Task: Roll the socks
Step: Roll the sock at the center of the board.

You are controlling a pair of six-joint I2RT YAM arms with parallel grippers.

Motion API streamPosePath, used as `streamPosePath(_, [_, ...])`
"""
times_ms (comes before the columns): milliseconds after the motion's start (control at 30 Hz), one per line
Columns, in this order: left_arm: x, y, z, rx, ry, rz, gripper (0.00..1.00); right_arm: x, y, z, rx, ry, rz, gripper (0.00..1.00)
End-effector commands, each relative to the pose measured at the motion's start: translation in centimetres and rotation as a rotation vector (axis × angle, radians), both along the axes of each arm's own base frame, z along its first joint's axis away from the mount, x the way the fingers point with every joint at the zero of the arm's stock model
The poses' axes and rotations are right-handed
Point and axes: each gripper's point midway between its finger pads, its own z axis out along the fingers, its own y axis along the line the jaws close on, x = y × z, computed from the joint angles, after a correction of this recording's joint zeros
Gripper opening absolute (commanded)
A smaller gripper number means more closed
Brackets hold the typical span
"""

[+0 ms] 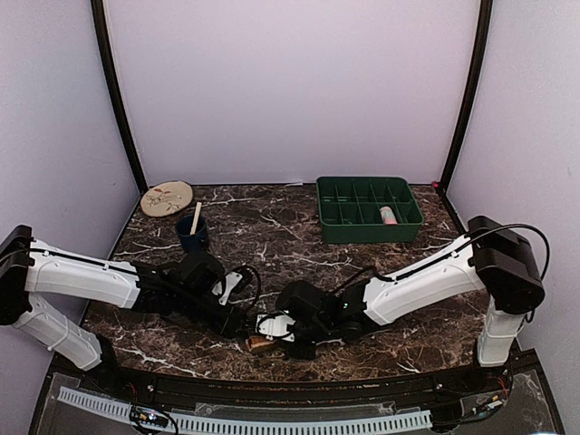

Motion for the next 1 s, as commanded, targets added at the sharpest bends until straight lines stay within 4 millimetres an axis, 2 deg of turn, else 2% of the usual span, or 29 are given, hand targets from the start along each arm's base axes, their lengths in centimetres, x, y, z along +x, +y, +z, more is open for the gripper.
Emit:
streamPosePath(0, [1.6, 1.4, 1.5, 0.034, -0.079, 0.087, 0.47, 0.7, -2.5, -1.4, -0.082, 0.048, -0.152, 0.00])
streamPosePath(200, [2.1, 2.1, 2.9, -0.018, -0.153, 0.124, 0.47, -0.5, -2.0, -1.1, -0.074, 0.120, -0.167, 0.00])
streamPosePath(333, [2.0, 2.2, 4.5, -0.107, -0.213, 0.126, 0.45, -1.6, -1.3, -1.2, -0.080, 0.197, -0.147, 0.00])
streamPosePath(467, [1.6, 2.6, 5.2, -0.148, -0.251, 0.125, 0.44, -2.1, -0.9, -1.5, -0.091, 0.274, -0.146, 0.00])
streamPosePath(667, [-0.2, 1.5, 5.9, -0.177, -0.323, 0.026, 0.42, -2.2, 0.3, -0.9, -0.102, 0.399, -0.151, 0.00])
streamPosePath(967, [-2.7, -0.3, 5.8, -0.168, -0.376, -0.104, 0.41, -1.6, 0.2, -1.5, -0.170, 0.540, -0.167, 0.00])
